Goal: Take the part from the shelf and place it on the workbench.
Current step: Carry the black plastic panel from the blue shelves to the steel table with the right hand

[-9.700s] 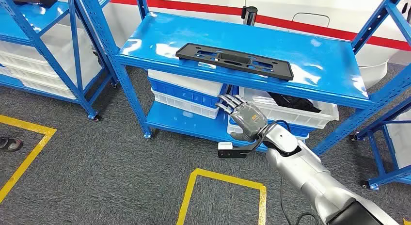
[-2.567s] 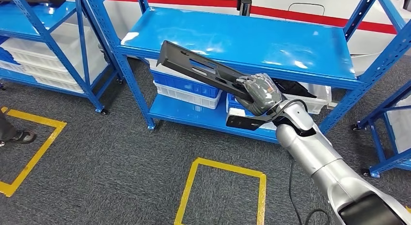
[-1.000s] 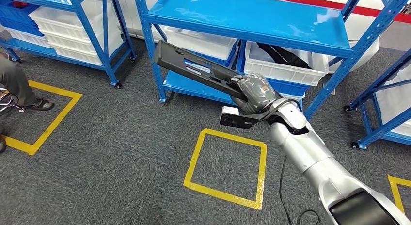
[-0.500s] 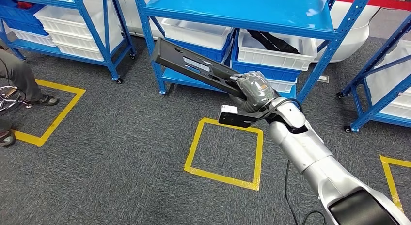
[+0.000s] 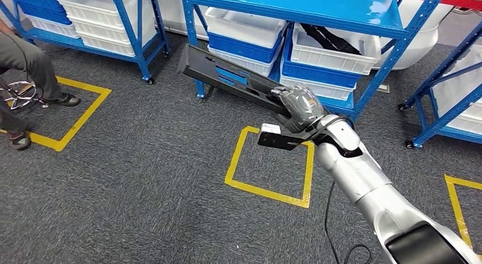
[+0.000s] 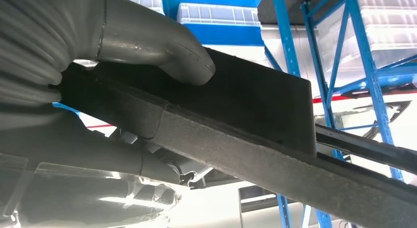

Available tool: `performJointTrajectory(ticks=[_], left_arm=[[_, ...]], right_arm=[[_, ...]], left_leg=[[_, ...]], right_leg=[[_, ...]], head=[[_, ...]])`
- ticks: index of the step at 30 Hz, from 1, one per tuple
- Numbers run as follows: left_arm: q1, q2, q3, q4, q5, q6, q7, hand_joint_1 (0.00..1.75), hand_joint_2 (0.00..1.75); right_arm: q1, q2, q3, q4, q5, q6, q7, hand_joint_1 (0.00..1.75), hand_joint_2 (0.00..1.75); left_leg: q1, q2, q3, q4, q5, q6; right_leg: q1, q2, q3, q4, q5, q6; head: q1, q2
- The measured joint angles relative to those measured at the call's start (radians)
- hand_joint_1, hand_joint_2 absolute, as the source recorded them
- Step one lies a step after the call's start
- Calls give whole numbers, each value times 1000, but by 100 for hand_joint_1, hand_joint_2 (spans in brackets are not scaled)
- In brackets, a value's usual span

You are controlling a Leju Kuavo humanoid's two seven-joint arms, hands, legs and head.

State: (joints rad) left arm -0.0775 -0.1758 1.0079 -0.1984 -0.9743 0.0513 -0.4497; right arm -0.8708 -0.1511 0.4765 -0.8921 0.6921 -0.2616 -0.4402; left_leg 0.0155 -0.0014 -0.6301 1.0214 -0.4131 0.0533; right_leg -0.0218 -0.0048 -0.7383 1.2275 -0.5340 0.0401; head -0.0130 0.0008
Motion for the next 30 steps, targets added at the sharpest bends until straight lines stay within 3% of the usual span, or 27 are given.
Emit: performJointTrajectory(ticks=[1,2,3,4,5,6,7,8,9,11,12,13,15,16,17,18,19,21,22,23,24,26,27,29,30], left_arm=[[0,0,0,0,0,0,0,0,175],[0,-1,0,0,0,0,0,0,175],[0,-1,0,0,0,0,0,0,175],[0,-2,0,0,0,0,0,0,175],[0,-2,0,0,0,0,0,0,175],[0,-3,0,0,0,0,0,0,175],[0,-3,0,0,0,-1,0,0,175],[-1,-4,0,0,0,-1,1,0,175],[0,-4,0,0,0,-1,1,0,175],[2,-3,0,0,0,-1,3,0,175],[3,-3,1,0,0,-1,3,0,175],[5,-3,1,0,0,-1,4,0,175],[5,-3,3,0,-1,0,5,0,175],[5,-2,4,0,-1,0,5,0,175],[5,-2,5,0,-1,0,5,0,175],[5,-2,6,0,-2,0,5,0,175],[5,-1,7,0,-2,0,5,0,175],[4,0,8,0,-2,1,5,0,175],[4,0,8,0,-2,1,5,0,175],[3,0,9,0,-2,1,5,0,175],[1,-1,10,0,-2,0,5,0,175],[0,-1,11,0,-2,0,5,0,175],[0,-2,11,0,-2,0,6,0,175],[0,-2,11,0,-2,0,6,0,175],[0,-2,11,0,-2,0,6,0,175]], right_arm=[[1,0,0,1,0,0,0,175,175],[2,-1,0,2,0,0,0,175,175],[4,-1,0,2,-1,0,0,175,175],[5,-1,0,3,-1,0,0,175,175],[4,-1,0,3,-1,0,0,175,175],[3,-1,-1,2,-1,0,0,175,175],[1,0,-1,2,-2,-1,-1,175,175],[0,0,-2,1,-3,-1,-2,175,175],[-1,1,-2,0,-5,-2,-3,175,175],[-1,2,-2,2,-12,-1,-7,175,175],[0,4,-2,2,-15,0,-8,175,175],[-1,6,-2,3,-18,1,-10,175,175],[-1,10,-2,3,-24,3,-11,175,175],[0,11,-2,3,-26,3,-12,175,175],[2,11,-2,3,-27,3,-12,175,175],[4,11,-2,3,-27,3,-12,175,175],[6,11,-2,3,-27,3,-12,175,175],[7,11,-2,3,-27,3,-12,175,175],[5,11,-3,3,-27,3,-12,175,175],[3,11,-4,3,-27,3,-12,175,175],[2,10,-5,3,-28,3,-12,175,175],[2,9,-6,3,-30,3,-12,175,175],[3,8,-6,4,-31,3,-12,175,175],[6,7,-7,4,-32,3,-12,175,175],[6,6,-7,5,-33,3,-12,175,175]], left_leg=[[-2,0,-18,0,14,1],[-4,0,-35,1,28,1],[-6,0,-52,1,42,0],[-7,1,-68,1,55,-1],[-8,1,-81,2,69,-4],[-9,0,-92,2,82,-9],[-10,1,-98,1,95,-14],[-11,1,-101,-2,107,-19],[-12,2,-100,-8,119,-24],[-10,2,-103,-17,127,-33],[-8,1,-112,-6,101,-39],[-5,0,-126,28,52,-45],[-2,-1,-164,158,-73,-58],[0,-1,-179,234,-109,-63],[2,-1,-182,292,-119,-68],[5,-1,-170,320,-107,-71],[9,-1,-139,309,-85,-73],[17,-1,-24,193,-61,-78],[18,-3,33,121,-68,-78],[18,-5,74,66,-81,-76],[15,-6,95,32,-92,-73],[10,-5,87,13,-89,-54],[7,-3,78,9,-80,-39],[4,2,52,4,-54,-12],[1,3,36,4,-41,-5]], right_leg=[[1,0,-8,62,-24,4],[3,1,-1,97,-27,11],[5,1,24,96,-14,20],[8,1,63,66,5,26],[11,1,123,-1,13,24],[17,1,190,-87,6,16],[22,1,237,-156,-8,5],[26,2,271,-212,-22,-7],[30,2,279,-236,-27,-15],[20,1,263,-240,-7,-29],[15,0,253,-241,6,-39],[9,-2,242,-242,22,-48],[7,-2,213,-240,52,-58],[7,-2,197,-239,67,-57],[6,-2,180,-238,79,-54],[5,-2,165,-237,90,-50],[3,-3,152,-236,100,-44],[2,-3,132,-229,113,-32],[3,-4,124,-223,118,-25],[6,-4,117,-217,124,-16],[8,-4,110,-213,131,-7],[10,-4,97,-208,142,12],[8,-4,84,-197,130,14],[4,-2,48,-121,61,6],[4,-1,27,-57,16,2]], head=[[1,0],[1,0],[2,0],[2,0],[2,0],[2,0],[0,0],[-1,0],[-2,0],[-3,0],[-4,0],[-5,0],[-7,0],[-8,0],[-8,0],[-8,0],[-8,0],[-9,0],[-9,0],[-9,0],[-9,0],[-9,0],[-8,0],[-5,0],[-3,0]])
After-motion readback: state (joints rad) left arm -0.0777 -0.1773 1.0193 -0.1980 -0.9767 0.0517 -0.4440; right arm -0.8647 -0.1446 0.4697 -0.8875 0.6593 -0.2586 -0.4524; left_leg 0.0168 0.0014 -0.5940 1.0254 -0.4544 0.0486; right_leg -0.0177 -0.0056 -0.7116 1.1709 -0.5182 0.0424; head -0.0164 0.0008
